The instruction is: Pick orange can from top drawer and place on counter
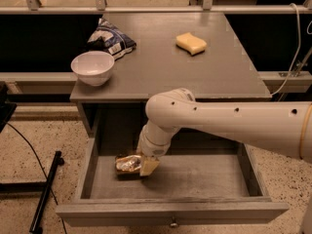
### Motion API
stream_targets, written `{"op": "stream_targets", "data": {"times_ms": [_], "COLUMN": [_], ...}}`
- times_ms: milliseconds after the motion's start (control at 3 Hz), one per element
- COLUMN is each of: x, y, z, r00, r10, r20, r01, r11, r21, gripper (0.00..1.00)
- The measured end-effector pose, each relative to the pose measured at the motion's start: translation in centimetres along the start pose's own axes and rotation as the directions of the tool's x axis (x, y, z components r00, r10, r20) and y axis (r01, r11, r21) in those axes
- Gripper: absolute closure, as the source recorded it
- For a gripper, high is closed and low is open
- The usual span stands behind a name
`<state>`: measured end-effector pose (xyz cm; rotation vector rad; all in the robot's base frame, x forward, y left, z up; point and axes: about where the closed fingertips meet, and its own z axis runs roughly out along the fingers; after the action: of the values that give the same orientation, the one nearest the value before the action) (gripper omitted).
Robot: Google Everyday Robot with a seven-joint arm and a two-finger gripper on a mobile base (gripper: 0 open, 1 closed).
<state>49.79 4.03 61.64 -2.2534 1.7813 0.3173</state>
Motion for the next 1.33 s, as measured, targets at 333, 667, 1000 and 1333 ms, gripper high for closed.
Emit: {"op": "stream_targets", "data": {"times_ms": [333,667,1000,1333], "x": [0.1,0.2,0.8,1.8], "y": [0.1,-0.2,-0.3,0.3], "z": [0.0,-1.9,-8.4,-16.1], "r00": [1.0,0.998,0.995,0.997], "r10": [0.002,0.013,0.003,-0.012], "r20": [0.006,0.065,0.099,0.083], "r01": [-0.002,-0.015,-0.016,-0.008], "r11": [1.0,0.9992,0.991,0.9709], "r21": [0.002,0.038,0.133,0.239], "gripper": [0.71,0.94,1.0,1.0]}}
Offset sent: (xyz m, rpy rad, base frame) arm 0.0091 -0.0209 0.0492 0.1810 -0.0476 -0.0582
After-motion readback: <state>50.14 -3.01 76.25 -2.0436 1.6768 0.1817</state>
